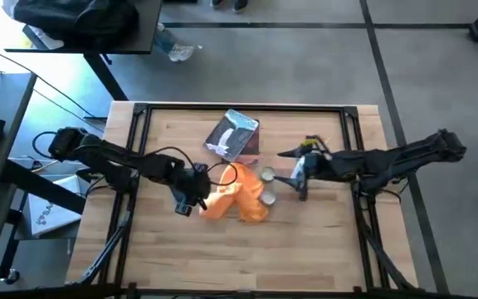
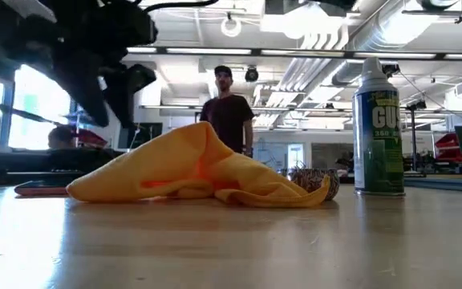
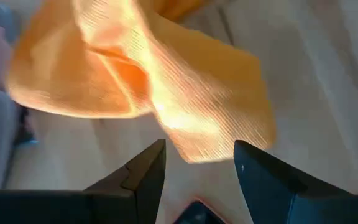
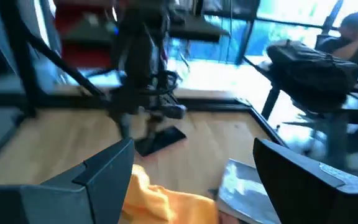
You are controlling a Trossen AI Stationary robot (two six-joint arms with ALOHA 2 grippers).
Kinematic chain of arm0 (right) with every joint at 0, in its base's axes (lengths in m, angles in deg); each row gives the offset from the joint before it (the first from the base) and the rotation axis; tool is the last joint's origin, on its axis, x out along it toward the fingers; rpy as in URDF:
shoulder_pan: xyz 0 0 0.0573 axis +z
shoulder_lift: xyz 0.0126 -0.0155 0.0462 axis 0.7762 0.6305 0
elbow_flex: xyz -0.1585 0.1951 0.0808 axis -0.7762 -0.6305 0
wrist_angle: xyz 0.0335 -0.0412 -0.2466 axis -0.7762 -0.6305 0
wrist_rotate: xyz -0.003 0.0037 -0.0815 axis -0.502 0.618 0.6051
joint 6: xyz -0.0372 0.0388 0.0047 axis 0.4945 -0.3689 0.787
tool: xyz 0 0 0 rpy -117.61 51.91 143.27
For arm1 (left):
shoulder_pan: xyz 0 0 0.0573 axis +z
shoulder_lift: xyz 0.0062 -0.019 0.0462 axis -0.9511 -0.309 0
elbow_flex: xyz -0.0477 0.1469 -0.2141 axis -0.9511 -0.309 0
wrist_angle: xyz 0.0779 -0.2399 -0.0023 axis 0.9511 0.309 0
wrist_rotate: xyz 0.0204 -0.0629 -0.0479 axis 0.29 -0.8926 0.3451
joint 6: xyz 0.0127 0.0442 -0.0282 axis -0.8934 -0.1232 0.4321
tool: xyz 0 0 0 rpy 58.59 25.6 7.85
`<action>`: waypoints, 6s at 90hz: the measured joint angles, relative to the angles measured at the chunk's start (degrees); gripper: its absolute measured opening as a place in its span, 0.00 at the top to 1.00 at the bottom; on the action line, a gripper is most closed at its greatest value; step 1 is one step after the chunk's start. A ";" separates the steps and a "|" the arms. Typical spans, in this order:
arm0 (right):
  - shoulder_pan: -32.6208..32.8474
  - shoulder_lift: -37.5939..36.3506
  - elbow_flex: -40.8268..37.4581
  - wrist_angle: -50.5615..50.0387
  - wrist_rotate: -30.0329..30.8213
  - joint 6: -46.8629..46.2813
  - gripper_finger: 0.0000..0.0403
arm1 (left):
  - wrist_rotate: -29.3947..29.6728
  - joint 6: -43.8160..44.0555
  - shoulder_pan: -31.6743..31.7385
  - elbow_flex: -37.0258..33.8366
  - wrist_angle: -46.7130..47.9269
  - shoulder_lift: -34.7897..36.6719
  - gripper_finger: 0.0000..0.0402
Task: Apply microfiber cloth
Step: Return to Home Position
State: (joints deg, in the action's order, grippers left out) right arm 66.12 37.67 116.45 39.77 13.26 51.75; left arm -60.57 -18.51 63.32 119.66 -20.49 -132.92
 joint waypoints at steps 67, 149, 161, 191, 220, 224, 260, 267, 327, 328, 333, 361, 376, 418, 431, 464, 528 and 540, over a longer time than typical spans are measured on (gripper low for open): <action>18.90 -6.49 -9.09 -13.90 -12.79 -40.58 0.26 | 1.89 11.07 4.61 -16.74 -39.70 23.70 0.58; 8.14 -12.52 -25.86 -6.49 0.46 -38.00 0.32 | 7.56 15.35 4.63 -36.84 -63.35 41.32 0.58; 2.99 -12.87 -27.10 -6.44 0.01 -34.19 0.32 | 7.54 15.99 4.63 -38.12 -63.59 43.95 0.58; -5.74 -12.86 -27.12 -2.26 -0.66 -24.25 0.32 | 7.98 18.48 4.64 -42.65 -65.20 44.58 0.58; -6.20 -12.82 -27.12 -2.55 -1.06 -29.14 0.32 | 9.71 21.54 4.63 -45.99 -65.96 44.67 0.58; -5.24 -12.82 -27.12 -2.88 -1.42 -30.39 0.32 | 9.72 21.55 4.63 -45.99 -66.03 44.65 0.58; 1.55 -12.74 -27.12 -15.16 3.16 -42.79 0.32 | 10.12 20.43 4.63 -45.99 -66.27 44.67 0.58; 1.70 -12.32 -27.16 -17.67 4.81 -44.41 0.32 | 10.56 20.43 4.65 -45.99 -66.28 44.67 0.58; -10.89 -9.85 -41.65 19.27 -2.47 -26.21 0.32 | 9.69 18.99 5.98 -45.99 -69.77 44.73 0.58; -11.37 -9.85 -41.65 19.34 -3.00 -25.84 0.32 | 9.53 18.96 6.07 -45.99 -69.74 44.73 0.58; -13.69 -9.85 -41.67 19.63 -5.64 -24.39 0.32 | 9.07 18.93 6.40 -45.99 -69.43 44.71 0.58; -17.40 -12.57 -41.68 19.33 -5.36 -19.73 0.32 | 9.07 19.86 6.84 -45.99 -65.38 46.67 0.58; -17.40 -17.21 -41.68 16.87 -7.81 -17.72 0.32 | 9.59 18.73 6.84 -45.99 -62.44 50.73 0.58; -17.30 -29.21 -42.11 11.27 -8.66 -14.03 0.32 | 10.58 17.47 6.84 -45.99 -50.26 63.72 0.58; -17.29 -32.82 -42.11 9.97 -8.78 -12.14 0.32 | 10.78 16.96 6.84 -45.99 -46.24 67.75 0.58; -17.29 -37.94 -42.11 0.04 -11.57 -17.17 0.32 | 11.33 17.48 6.84 -45.99 -36.23 76.08 0.58; -16.28 -37.89 -42.14 -1.40 -10.10 -12.39 0.32 | 2.16 13.07 6.75 -50.50 -36.15 78.04 0.58; -16.28 -37.89 -42.16 -1.40 -10.18 -12.15 0.32 | 0.05 10.90 6.75 -50.50 -35.70 78.04 0.58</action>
State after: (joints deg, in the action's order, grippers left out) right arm 49.83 -0.22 74.30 38.37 3.07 39.61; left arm -60.52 -7.61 70.07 69.17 -56.18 -54.87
